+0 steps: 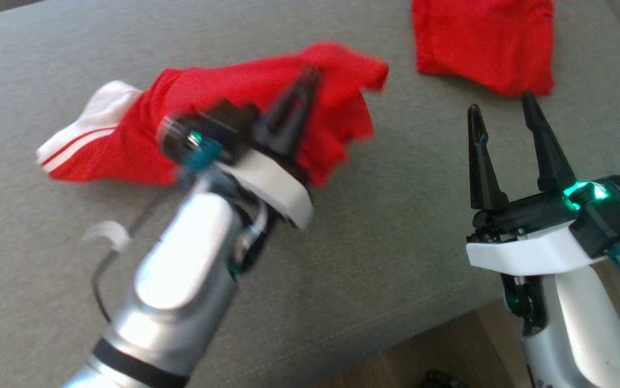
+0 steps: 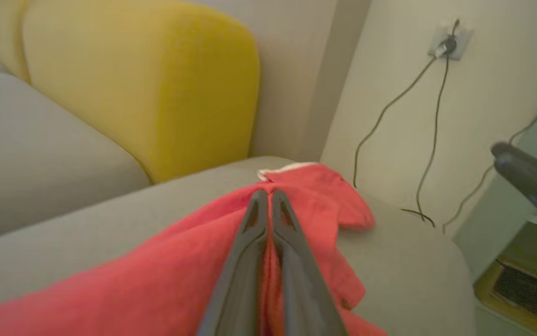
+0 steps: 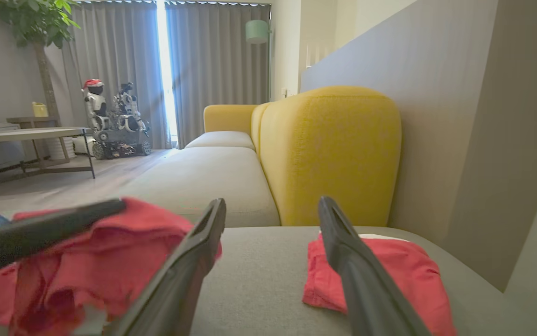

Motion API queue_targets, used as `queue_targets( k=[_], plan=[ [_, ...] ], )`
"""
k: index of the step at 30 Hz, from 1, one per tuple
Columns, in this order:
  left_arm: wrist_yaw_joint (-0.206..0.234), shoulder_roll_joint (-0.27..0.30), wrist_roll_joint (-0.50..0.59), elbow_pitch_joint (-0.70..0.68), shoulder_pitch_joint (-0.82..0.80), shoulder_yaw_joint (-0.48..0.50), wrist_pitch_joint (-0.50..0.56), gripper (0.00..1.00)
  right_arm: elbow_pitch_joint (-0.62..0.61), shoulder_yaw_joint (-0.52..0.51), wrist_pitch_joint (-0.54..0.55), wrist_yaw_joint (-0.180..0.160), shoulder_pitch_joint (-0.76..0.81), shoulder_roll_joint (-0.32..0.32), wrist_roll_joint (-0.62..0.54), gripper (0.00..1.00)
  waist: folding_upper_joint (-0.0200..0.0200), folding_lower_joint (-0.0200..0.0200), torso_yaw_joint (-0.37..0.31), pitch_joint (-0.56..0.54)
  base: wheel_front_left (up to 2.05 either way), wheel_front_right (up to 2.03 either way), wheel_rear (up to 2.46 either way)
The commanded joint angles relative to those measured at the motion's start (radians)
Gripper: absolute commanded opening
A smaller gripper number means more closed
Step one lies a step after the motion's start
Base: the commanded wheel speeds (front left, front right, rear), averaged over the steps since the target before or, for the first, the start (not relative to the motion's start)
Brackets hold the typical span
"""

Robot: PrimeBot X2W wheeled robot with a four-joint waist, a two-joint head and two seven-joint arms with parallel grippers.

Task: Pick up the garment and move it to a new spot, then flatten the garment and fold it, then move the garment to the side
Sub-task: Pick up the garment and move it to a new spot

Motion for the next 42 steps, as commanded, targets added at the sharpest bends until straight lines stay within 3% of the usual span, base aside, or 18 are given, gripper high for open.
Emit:
queue_targets(
  k=[1,2,3,4,8,12,17,22,29,36,42],
  plan=[
    [0.013,0.007,-0.016,-0.013,-0.019,-0.013,-0.015,0.00,-0.028,0.018,-0.010,-0.001,-0.027,0.004,0.009,1.00,0.0000,0.0000,-0.029,0.020,0.00,0.00,0.00],
    [0.022,0.007,-0.032,0.007,-0.017,-0.048,-0.022,0.00,-0.026,0.018,-0.011,-0.001,-0.027,0.004,0.010,1.00,0.0000,0.0000,-0.032,0.021,0.00,0.00,0.00],
    [0.032,0.007,-0.048,0.025,-0.015,-0.080,-0.029,0.40,-0.024,0.017,-0.011,-0.001,-0.027,0.004,0.011,1.00,0.0000,0.0000,-0.034,0.021,0.00,0.00,0.00],
    [0.037,0.007,-0.062,0.041,-0.016,-0.112,-0.034,1.00,-0.022,0.016,-0.012,-0.001,-0.027,0.004,0.012,1.00,0.0000,0.0000,-0.034,0.021,0.00,0.00,0.00],
    [0.057,0.007,-0.117,0.083,-0.028,-0.202,-0.057,1.00,-0.016,0.011,-0.013,-0.001,-0.023,0.004,0.009,1.00,0.0000,0.0000,-0.012,0.010,0.00,0.00,0.00],
    [0.087,0.007,-0.166,0.090,-0.047,-0.213,-0.084,1.00,-0.013,0.006,-0.013,-0.001,-0.020,0.004,-0.005,1.00,0.0000,0.0000,0.038,-0.019,0.00,0.00,0.00],
    [0.122,0.011,-0.187,0.066,-0.052,-0.128,-0.099,1.00,-0.006,-0.005,-0.013,-0.001,-0.011,0.004,-0.025,1.00,0.0000,0.0000,0.106,-0.059,0.00,0.00,0.00],
    [0.149,0.073,-0.150,-0.059,0.022,0.039,-0.101,1.00,0.018,-0.016,-0.009,-0.001,0.011,0.004,-0.053,1.00,0.0000,0.0000,0.202,-0.112,0.00,0.00,0.00],
    [0.125,0.129,-0.082,-0.206,0.259,0.234,-0.102,1.00,0.052,-0.027,0.013,-0.001,0.054,0.004,-0.069,1.00,0.0000,0.0000,0.300,-0.172,0.00,0.00,0.00],
    [0.090,0.064,0.003,-0.263,0.478,0.345,-0.102,1.00,0.077,-0.034,0.018,-0.001,0.095,0.004,-0.061,1.00,0.0000,0.0000,0.342,-0.209,0.00,0.00,0.00],
    [0.045,0.017,0.041,-0.282,0.536,0.404,-0.102,1.00,0.081,-0.034,0.023,-0.001,0.107,0.004,-0.056,1.00,0.0000,0.0000,0.350,-0.213,0.00,0.00,0.00]
  ],
)
